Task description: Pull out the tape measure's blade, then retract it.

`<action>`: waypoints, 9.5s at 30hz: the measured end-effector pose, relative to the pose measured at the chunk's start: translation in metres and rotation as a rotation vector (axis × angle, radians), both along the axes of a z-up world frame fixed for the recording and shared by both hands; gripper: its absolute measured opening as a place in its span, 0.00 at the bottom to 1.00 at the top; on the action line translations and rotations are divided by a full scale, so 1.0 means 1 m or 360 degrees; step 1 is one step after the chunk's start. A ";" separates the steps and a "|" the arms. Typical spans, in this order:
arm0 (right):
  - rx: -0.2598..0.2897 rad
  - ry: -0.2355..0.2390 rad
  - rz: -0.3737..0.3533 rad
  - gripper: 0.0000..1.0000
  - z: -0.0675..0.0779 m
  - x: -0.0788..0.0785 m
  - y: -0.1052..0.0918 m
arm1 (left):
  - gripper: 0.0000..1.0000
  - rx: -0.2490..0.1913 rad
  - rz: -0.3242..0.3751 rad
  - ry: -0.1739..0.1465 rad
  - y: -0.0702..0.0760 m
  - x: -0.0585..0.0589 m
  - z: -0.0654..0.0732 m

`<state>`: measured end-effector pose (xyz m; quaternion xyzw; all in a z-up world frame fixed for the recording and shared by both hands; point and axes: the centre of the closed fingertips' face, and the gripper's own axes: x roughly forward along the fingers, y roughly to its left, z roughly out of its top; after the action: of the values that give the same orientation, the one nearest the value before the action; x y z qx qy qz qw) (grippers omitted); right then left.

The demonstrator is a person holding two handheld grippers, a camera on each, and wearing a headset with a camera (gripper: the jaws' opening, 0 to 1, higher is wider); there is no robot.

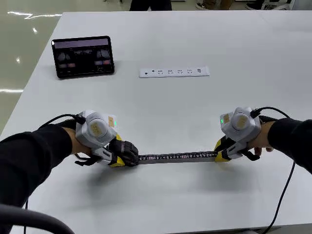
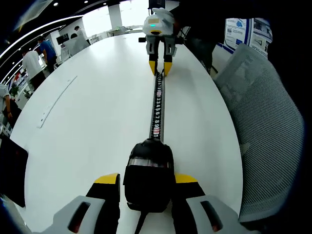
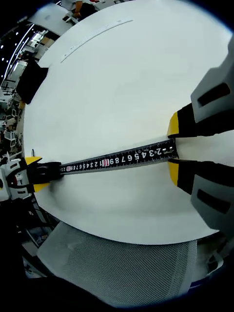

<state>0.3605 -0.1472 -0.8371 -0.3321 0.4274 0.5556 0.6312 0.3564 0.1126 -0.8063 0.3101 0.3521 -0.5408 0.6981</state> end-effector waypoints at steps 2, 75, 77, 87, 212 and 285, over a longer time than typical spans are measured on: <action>0.0016 -0.0007 -0.0011 0.19 0.002 -0.002 0.001 | 0.46 -0.0031 0.0105 0.0009 0.007 0.005 0.003; 0.0518 -0.0487 -0.1044 1.00 0.070 -0.126 -0.117 | 1.00 -0.0628 0.1168 -0.0321 0.154 -0.086 0.059; 0.0518 -0.0477 -0.1048 1.00 0.070 -0.127 -0.117 | 1.00 -0.0625 0.1169 -0.0320 0.155 -0.087 0.058; 0.0514 -0.0481 -0.1051 1.00 0.073 -0.125 -0.122 | 1.00 -0.0615 0.1171 -0.0316 0.158 -0.088 0.059; -0.0049 -0.0043 0.0278 0.30 -0.007 -0.009 0.004 | 0.96 -0.0771 0.1777 -0.0485 0.015 0.015 0.015; -0.0119 -0.0059 0.0115 0.10 -0.005 0.002 0.006 | 0.64 -0.0683 0.1953 -0.0286 0.013 0.020 -0.003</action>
<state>0.3625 -0.1416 -0.8419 -0.3807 0.4238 0.5555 0.6057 0.3759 0.1251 -0.8091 -0.0493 0.2897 -0.0746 0.9529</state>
